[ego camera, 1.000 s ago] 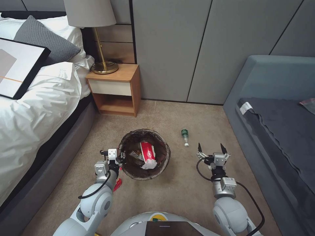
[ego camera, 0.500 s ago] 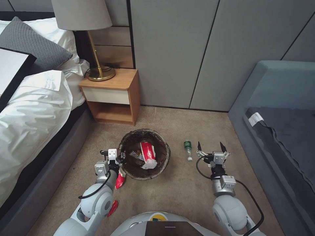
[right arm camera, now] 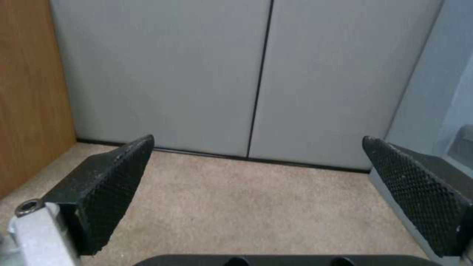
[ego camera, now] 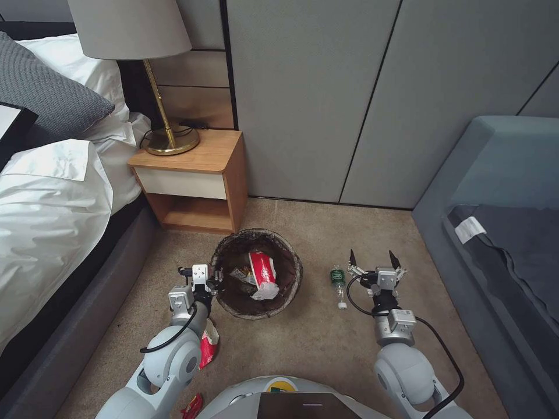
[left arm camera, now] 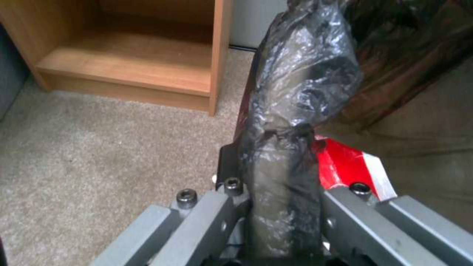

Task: Pick up the trash bin, then pick up the garbage from the floor and place it into the trash bin.

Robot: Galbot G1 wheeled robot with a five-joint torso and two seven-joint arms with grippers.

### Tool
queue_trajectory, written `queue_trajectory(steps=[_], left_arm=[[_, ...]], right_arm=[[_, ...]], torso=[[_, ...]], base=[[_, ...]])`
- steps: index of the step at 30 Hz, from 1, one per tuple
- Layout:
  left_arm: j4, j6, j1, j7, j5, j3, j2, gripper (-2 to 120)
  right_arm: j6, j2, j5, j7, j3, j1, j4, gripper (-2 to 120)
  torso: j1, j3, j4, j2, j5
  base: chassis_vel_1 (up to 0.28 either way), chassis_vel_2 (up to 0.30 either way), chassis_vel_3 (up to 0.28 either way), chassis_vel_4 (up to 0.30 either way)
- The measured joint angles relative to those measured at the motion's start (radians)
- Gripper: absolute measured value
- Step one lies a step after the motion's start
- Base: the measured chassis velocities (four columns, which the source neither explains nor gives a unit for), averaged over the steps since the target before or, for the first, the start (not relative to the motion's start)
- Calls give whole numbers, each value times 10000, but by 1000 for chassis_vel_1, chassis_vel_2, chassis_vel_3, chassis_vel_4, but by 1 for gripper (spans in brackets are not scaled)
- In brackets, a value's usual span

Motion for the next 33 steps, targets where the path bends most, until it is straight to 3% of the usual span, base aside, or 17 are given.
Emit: queue_trajectory(steps=[5,16,33], left_arm=[[35,-30,-22,3,21,-19,-32,3],[-169,-131,300,108,198,-546,-276,3],[-219,-141,335,123,228,-601,-326,3]], right_arm=[[111,366,-630,152,557,-807,-7,100],[977,2194,-2476,521,753,-2088,-1187,100],[1034,2352,-2634,475,501,-2121,-1424,100]], torso=[[0,0,1,0,0],[0,0,1,0,-1],[0,-1,1,0,-2]], base=[[0,0,0,0],[0,0,0,0],[0,0,0,0]])
